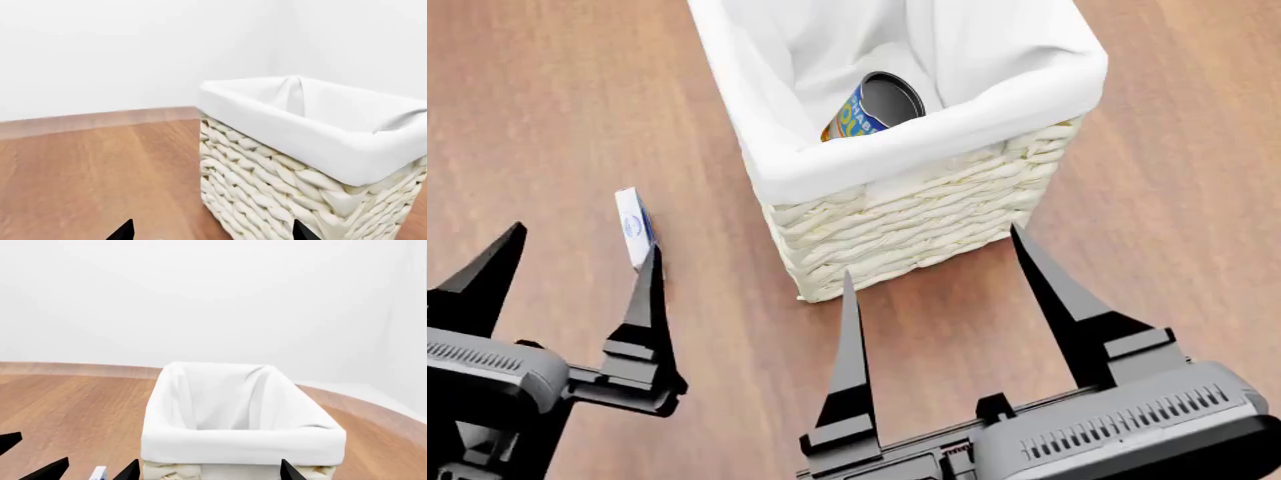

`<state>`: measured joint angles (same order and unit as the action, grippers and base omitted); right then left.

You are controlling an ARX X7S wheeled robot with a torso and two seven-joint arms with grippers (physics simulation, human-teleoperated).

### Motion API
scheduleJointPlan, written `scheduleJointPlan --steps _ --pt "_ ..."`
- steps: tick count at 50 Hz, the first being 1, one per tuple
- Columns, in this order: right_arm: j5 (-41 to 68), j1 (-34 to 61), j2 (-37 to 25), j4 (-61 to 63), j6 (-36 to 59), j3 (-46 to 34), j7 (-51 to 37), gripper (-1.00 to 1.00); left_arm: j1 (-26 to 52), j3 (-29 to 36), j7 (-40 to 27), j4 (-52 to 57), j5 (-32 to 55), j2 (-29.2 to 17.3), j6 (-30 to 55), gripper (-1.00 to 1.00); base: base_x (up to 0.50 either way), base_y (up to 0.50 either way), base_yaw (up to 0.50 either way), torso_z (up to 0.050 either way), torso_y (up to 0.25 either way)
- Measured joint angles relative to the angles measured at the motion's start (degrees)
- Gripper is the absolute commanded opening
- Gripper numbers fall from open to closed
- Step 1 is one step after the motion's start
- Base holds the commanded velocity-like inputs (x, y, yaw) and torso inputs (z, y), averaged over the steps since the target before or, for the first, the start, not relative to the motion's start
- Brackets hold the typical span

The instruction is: Pick up the alphabet soup and the cream cheese box, and put them in the basket.

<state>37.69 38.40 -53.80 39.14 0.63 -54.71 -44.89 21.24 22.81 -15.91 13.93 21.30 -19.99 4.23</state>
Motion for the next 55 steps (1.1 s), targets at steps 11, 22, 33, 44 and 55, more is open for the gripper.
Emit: scheduleJointPlan --steps 11,22,33,44,55 --pt "0.24 -0.57 0.13 -0.16 -0.56 0.12 -0.14 1.00 6.51 0.30 2.36 -8.70 2.28 2.99 1.77 1.00 0.00 0.00 0.00 0.000 0.000" --pt "0.53 -0.81 0.33 -0.33 -0.70 0.20 -0.17 1.00 11.31 -0.57 3.51 -18.07 4.29 5.47 2.79 1.00 0.00 0.00 0.00 0.000 0.000" --pt "0.74 -1.19 0.31 -0.59 -1.04 0.38 -0.26 1.00 14.38 -1.26 3.76 -25.57 4.82 7.21 2.46 1.00 0.00 0.00 0.00 0.000 0.000" --pt "0.84 -1.59 0.16 -0.61 -1.43 0.58 -0.38 1.00 15.89 -1.30 3.73 -31.36 4.56 8.51 1.62 1.00 0.00 0.00 0.00 0.000 0.000" --pt "0.88 -2.10 -0.05 -0.60 -1.79 0.73 -0.58 1.00 16.79 -1.11 3.66 -36.67 3.83 9.62 -0.06 1.00 0.00 0.00 0.00 0.000 0.000"
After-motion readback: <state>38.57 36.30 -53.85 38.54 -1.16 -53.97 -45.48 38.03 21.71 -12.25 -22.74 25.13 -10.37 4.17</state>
